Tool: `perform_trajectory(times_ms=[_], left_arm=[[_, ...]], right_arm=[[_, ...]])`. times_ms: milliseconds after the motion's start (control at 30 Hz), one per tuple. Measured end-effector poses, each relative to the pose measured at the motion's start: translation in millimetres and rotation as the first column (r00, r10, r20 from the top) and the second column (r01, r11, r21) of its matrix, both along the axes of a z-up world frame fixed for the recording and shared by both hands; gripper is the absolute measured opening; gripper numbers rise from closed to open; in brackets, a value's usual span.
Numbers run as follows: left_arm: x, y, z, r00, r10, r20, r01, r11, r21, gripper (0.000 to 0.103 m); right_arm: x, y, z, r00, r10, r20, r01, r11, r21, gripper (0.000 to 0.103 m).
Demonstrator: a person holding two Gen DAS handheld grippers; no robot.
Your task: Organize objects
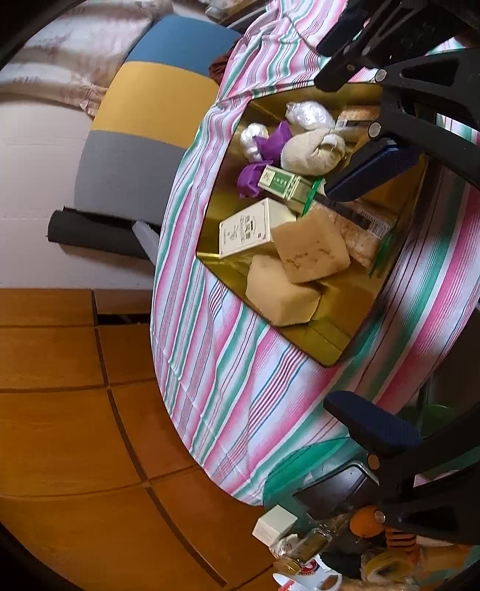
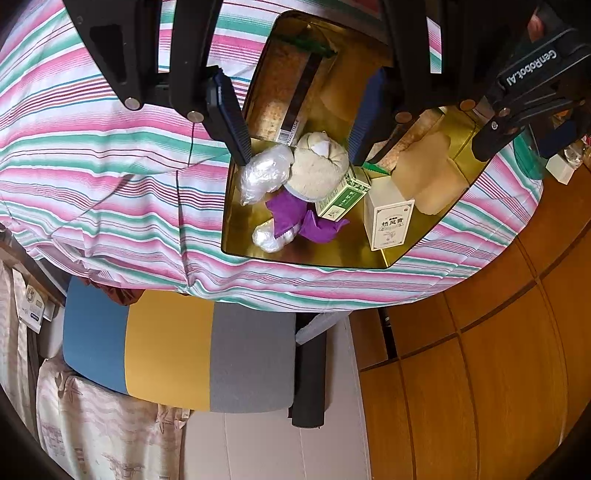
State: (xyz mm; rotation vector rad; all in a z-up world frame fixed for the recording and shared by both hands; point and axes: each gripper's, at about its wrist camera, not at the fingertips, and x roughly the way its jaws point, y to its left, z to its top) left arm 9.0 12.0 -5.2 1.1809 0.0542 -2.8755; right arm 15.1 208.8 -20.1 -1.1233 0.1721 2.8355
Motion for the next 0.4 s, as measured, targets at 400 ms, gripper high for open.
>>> perform_trajectory(times_ms=[400], left_arm=[[0.3, 2.8, -6.4, 0.999, 0.004, 0.032, -0.005, 1.000, 0.021, 0.100]], right_arm=[[0.6, 3.7, -1.2, 1.000, -0.012, -0.002, 0.012, 1.000, -0.007, 0.055]])
